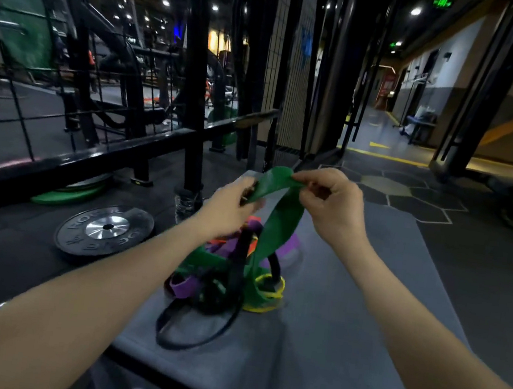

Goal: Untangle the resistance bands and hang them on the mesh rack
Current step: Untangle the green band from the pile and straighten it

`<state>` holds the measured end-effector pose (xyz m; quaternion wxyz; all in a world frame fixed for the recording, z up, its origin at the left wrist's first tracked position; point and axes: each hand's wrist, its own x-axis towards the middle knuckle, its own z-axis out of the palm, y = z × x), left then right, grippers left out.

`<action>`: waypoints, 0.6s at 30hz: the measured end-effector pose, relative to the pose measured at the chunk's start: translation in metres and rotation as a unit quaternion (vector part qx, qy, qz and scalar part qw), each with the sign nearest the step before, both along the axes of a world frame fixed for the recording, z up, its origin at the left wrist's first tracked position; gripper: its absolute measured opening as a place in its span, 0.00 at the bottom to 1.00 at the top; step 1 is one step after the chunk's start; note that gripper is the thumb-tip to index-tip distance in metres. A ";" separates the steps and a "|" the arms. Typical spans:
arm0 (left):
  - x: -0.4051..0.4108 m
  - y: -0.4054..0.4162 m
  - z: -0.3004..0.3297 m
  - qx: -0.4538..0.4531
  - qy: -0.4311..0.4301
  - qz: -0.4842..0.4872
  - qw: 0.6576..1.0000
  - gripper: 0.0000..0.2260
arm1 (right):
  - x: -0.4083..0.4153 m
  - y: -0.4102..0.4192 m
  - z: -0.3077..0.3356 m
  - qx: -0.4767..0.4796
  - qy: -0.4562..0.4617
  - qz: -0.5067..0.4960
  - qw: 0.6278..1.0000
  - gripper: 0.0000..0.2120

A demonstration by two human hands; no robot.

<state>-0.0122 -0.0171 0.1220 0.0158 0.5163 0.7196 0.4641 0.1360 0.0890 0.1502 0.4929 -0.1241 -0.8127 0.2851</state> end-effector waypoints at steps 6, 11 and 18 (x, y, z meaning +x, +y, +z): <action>0.003 -0.020 0.058 0.070 -0.195 -0.067 0.976 0.07 | -0.005 -0.007 -0.013 0.014 -0.135 -0.023 0.990 0.14; 0.008 -0.025 0.086 0.142 -0.308 -0.052 0.939 0.03 | -0.022 -0.030 -0.033 -0.073 -0.153 0.095 0.981 0.18; 0.001 -0.033 0.108 0.132 -0.312 -0.028 0.941 0.03 | -0.012 -0.009 0.000 -0.086 -0.078 0.023 0.993 0.14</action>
